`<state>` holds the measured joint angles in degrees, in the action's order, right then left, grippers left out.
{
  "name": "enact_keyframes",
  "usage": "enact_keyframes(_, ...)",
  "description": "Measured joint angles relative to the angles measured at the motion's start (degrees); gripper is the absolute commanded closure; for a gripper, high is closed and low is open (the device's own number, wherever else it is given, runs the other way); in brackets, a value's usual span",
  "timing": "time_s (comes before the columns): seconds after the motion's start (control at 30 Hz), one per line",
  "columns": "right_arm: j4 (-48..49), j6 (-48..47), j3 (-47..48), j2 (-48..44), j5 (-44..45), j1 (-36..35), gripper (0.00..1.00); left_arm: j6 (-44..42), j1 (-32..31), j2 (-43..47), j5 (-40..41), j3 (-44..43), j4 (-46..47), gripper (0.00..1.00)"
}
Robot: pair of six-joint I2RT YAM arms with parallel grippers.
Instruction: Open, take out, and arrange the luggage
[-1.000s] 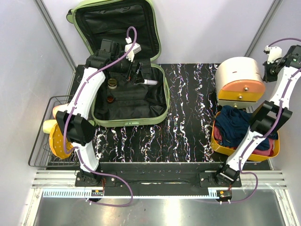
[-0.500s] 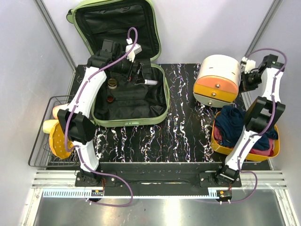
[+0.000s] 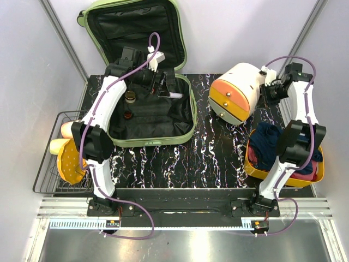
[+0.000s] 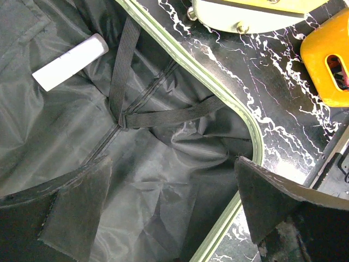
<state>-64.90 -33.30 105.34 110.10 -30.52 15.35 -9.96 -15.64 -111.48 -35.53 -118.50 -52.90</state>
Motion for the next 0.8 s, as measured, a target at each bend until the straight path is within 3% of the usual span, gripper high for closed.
enact_keyframes(0.1,0.4,0.5,0.0,-2.3,-0.6,-0.2,0.76,1.7,1.0,-0.7,-1.0,-0.1,0.3,0.01)
enact_keyframes(0.27,0.7,0.9,0.2,-6.7,-0.7,-0.2,0.36,3.2,4.4,-0.8,-1.4,0.1,1.3,0.01)
enact_keyframes(0.37,1.4,0.1,0.2,-10.5,-1.2,-0.5,0.23,3.4,6.7,0.0,-2.0,2.3,3.7,0.01)
enact_keyframes(0.53,4.0,-5.3,0.1,-17.5,-1.5,-5.6,0.22,2.4,9.6,3.9,-2.5,9.1,5.6,0.01)
enact_keyframes(0.8,10.6,-22.0,-4.7,-20.9,5.1,-24.8,0.27,-1.3,9.2,11.1,-2.4,17.2,8.0,0.01)
